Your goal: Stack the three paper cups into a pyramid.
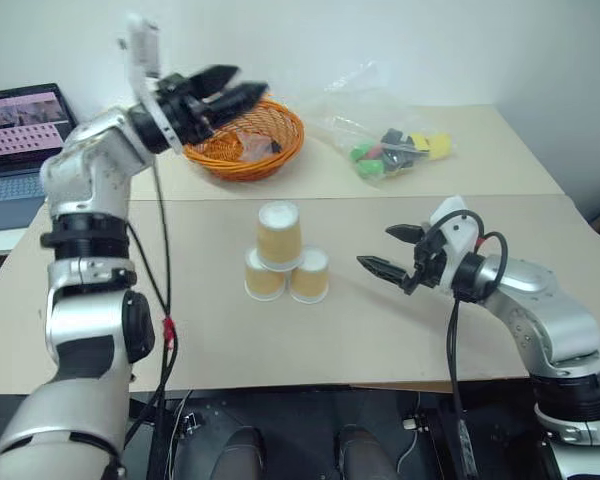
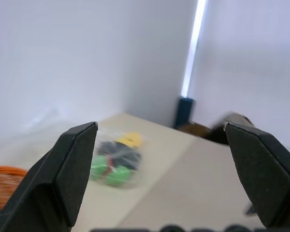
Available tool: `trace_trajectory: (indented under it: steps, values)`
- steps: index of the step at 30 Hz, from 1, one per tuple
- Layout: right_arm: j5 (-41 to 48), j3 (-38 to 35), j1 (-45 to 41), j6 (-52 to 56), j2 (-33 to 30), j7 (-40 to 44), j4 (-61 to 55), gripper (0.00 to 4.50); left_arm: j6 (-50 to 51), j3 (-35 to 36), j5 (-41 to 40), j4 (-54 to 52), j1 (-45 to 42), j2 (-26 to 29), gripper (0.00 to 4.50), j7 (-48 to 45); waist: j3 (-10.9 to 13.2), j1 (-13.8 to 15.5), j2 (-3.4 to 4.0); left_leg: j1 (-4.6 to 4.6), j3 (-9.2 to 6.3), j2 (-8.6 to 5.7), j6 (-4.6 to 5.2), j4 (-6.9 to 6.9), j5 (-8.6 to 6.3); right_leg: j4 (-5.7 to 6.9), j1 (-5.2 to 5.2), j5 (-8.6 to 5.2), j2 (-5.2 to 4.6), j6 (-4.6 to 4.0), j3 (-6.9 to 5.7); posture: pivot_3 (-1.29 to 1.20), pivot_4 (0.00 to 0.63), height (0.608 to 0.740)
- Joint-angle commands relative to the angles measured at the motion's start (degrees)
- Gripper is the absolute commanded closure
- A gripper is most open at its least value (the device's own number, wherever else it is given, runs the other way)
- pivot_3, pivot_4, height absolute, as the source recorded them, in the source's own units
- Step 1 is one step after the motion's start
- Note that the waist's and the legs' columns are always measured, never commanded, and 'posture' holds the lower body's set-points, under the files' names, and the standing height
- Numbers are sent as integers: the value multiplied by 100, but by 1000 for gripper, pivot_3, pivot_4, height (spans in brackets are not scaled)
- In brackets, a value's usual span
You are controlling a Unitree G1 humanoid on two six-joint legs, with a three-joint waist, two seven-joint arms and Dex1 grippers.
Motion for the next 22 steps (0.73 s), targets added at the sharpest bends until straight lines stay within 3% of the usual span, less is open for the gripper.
trace_trajectory:
  steps: [1, 6, 10, 14, 17, 22]
  values:
    - [58, -474, -5, -37, -260, 60, 40, 0, 605, 928, -516, -1505, 826, 21, 15, 1309, 0, -1, -1, 0, -1, 0, 0, -2, 0, -4, 0, 1, 1, -1, -3, 0, 150, 740]
    - [-1137, -431, -465, -408, -82, -1425, 1624, 0, 321, 2018, -180, -2219, 2447, -247, 15, 2940, -11, 16, -11, 19, 3, -2, -1, 3, 0, -9, 19, 2, -6, -2, 2, 0, 150, 740]
    - [-1455, -564, -676, -913, 450, -2172, 2306, 0, -334, 2051, 363, -2504, 3565, -540, 15, 3558, -13, 36, -14, 49, 11, 1, -2, -20, 0, -10, 28, 2, -2, -3, 8, 0, 150, 740]
    - [-1590, -684, -777, -1437, 831, -2545, 3071, 0, -937, 2136, 434, -2419, 4107, -936, 15, 3821, -15, 89, -18, 33, 15, -9, -8, -15, 3, -13, 25, 3, -15, -4, 8, 0, 150, 740]
    - [-1518, -838, -803, -1908, 1006, -2619, 3574, 0, -1574, 1787, 975, -2181, 4499, -874, 15, 3828, -19, 121, -25, 33, 15, -10, -9, -16, 4, -17, 26, 3, -17, -4, 5, 0, 150, 740]
    - [-1690, -801, -814, -2551, 1058, -2739, 4144, 0, -2072, 1745, 1005, -2053, 4524, -949, 15, 3997, -19, 132, -25, 37, 17, -9, -9, -19, 3, -17, 27, 3, -14, -5, 6, 0, 150, 740]
